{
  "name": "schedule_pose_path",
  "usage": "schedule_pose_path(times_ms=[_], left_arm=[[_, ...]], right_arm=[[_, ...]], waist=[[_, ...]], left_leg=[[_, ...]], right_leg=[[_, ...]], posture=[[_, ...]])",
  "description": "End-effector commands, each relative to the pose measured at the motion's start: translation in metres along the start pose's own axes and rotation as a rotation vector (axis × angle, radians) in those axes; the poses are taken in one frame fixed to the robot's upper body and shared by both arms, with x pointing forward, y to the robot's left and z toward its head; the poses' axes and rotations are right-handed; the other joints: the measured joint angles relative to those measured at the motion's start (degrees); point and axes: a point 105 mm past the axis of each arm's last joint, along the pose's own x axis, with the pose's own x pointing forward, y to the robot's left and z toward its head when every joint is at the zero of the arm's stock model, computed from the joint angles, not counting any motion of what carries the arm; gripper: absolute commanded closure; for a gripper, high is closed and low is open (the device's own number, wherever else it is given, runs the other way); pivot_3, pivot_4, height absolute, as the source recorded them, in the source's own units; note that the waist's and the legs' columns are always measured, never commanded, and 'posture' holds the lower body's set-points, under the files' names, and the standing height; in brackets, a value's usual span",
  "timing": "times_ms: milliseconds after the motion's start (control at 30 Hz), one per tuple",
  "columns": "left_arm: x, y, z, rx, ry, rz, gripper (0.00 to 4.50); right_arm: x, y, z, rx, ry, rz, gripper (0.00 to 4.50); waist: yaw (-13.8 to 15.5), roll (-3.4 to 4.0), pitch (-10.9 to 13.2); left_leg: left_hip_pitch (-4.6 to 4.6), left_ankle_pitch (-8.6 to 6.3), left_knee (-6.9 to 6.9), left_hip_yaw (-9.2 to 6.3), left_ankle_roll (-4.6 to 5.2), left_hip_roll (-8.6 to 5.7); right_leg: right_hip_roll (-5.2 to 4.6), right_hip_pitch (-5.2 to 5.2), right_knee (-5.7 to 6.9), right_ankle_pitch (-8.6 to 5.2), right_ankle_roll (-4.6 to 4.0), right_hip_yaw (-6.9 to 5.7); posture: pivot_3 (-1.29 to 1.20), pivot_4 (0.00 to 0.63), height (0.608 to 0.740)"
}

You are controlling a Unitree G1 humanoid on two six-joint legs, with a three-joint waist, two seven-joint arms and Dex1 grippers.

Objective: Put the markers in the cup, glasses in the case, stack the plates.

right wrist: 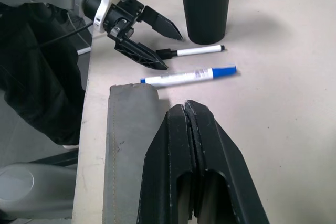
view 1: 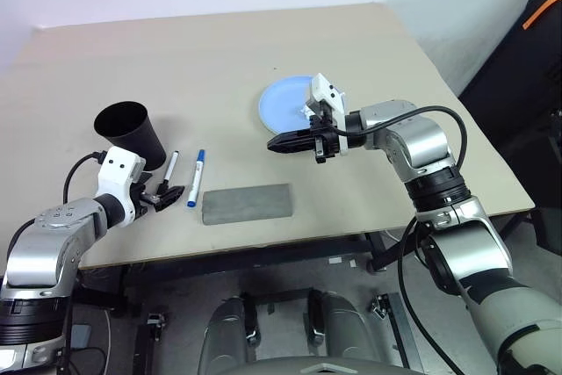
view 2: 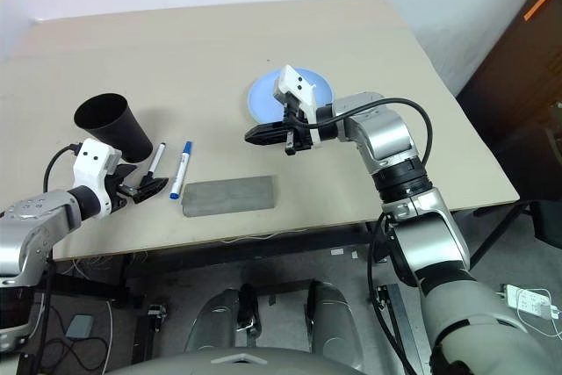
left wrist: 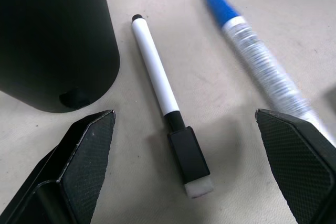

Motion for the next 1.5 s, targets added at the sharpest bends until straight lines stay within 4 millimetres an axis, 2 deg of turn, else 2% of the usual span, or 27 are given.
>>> schedule_pose_path(times_ms=[33, 467, 633, 867, 1300, 1500], left_arm=[[0.0, -0.003, 0.009, 0.002, -0.013, -0.001, 0.0], [0.009, -0.013, 0.012, -0.042, 0.1, -0.007, 0.0], [0.006, -0.012, 0.006, -0.082, 0.197, 0.004, 0.0], [0.003, -0.009, 0.013, -0.107, 0.271, 0.036, 0.0], [-0.005, -0.007, 0.0, -0.11, 0.348, 0.058, 0.0], [-0.007, -0.007, -0.004, -0.119, 0.384, 0.061, 1.91]], right_arm=[[-0.004, 0.0, 0.016, -0.056, -0.037, -0.006, 4.47], [-0.005, -0.005, 0.01, -0.048, -0.018, -0.041, 4.47], [-0.006, -0.006, 0.011, -0.046, -0.02, -0.049, 4.47], [-0.005, -0.007, 0.008, -0.044, -0.014, -0.056, 4.47], [-0.007, -0.012, 0.006, -0.054, -0.001, -0.081, 4.47], [-0.007, -0.015, 0.007, -0.062, 0.002, -0.089, 4.5]], waist=[[0.0, 0.0, 0.0], [0.3, -0.01, 0.0], [0.2, -0.01, 0.0], [0.0, -0.01, 0.0], [-0.2, 0.0, 0.0], [-0.1, -0.01, 0.0]], left_leg=[[0.01, 0.0, 0.01, -0.02, 0.0, 0.0], [0.03, 0.0, 0.29, -0.21, 0.0, -0.01], [0.04, 0.0, 0.32, -0.29, 0.0, -0.02], [0.15, 0.01, 0.35, -0.43, 0.0, 0.01], [0.24, 0.0, 0.32, -0.49, 0.0, 0.02], [0.24, 0.0, 0.32, -0.49, 0.0, 0.02]], right_leg=[[0.0, 0.0, 0.0, 0.0, 0.0, 0.0], [0.07, 0.16, 0.04, 0.01, 0.0, -0.02], [0.12, 0.24, 0.05, 0.01, 0.0, -0.02], [0.27, 0.49, 0.06, 0.01, 0.01, 0.0], [0.31, 0.52, 0.05, 0.0, 0.0, 0.01], [0.31, 0.51, 0.03, 0.0, 0.0, 0.02]], posture=[[0.0, 0.15, 0.711], [0.0, 0.15, 0.711], [0.0, 0.15, 0.711], [0.0, 0.15, 0.711], [0.0, 0.15, 0.711], [0.0, 0.15, 0.711]])
